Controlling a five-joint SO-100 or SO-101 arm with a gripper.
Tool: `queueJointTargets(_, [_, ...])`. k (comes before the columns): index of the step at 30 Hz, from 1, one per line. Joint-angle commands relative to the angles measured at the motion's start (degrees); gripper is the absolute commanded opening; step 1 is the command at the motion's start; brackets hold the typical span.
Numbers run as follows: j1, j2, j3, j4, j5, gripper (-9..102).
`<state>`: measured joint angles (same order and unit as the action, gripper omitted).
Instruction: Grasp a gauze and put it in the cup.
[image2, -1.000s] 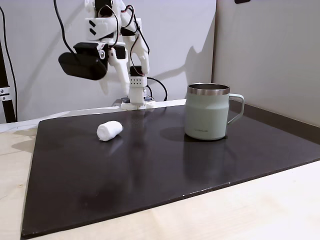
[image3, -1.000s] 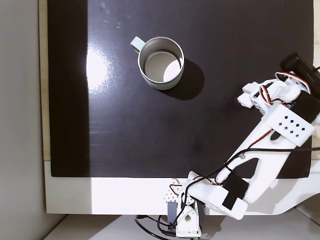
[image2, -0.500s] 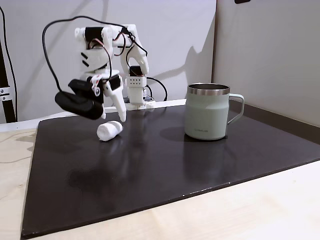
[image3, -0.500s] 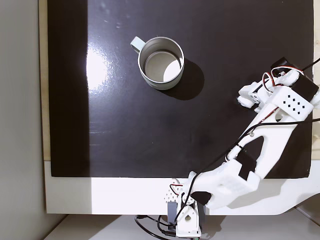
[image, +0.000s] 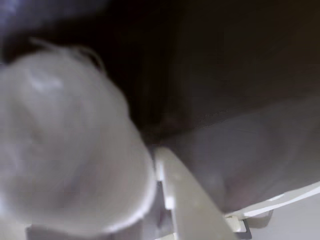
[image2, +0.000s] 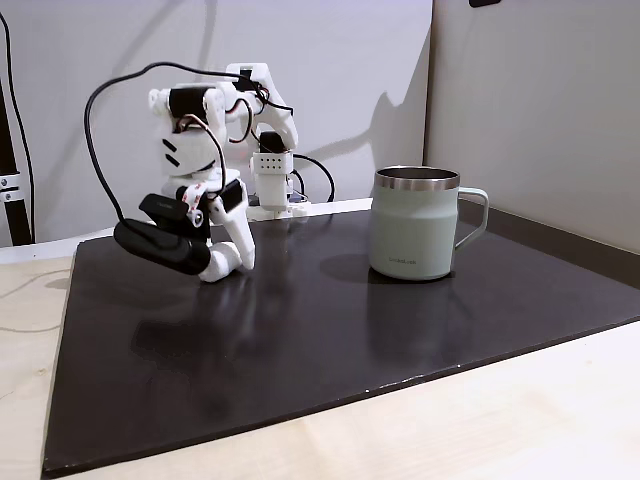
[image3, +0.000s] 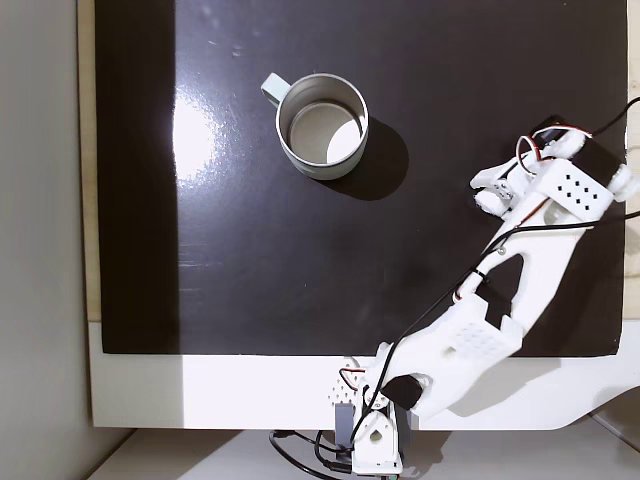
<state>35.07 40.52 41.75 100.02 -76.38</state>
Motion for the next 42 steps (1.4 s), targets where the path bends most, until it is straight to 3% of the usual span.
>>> queueJointTargets(1, [0.0, -1.05, -5.36, 0.26, 1.14, 25])
queueJointTargets(6, [-0.26, -1.41, -5.89, 0.35, 2.46, 18])
queueJointTargets(11, [-0.62, -2.37, -7.29, 0.35, 4.83, 0])
queueJointTargets(20, [-0.88, -0.53, -7.21, 0.7, 6.42, 0])
queueJointTargets(34, [-6.94, 33.84, 4.57, 0.97, 13.89, 0])
queueJointTargets(42, [-9.14, 43.86, 5.27, 0.88, 15.56, 0])
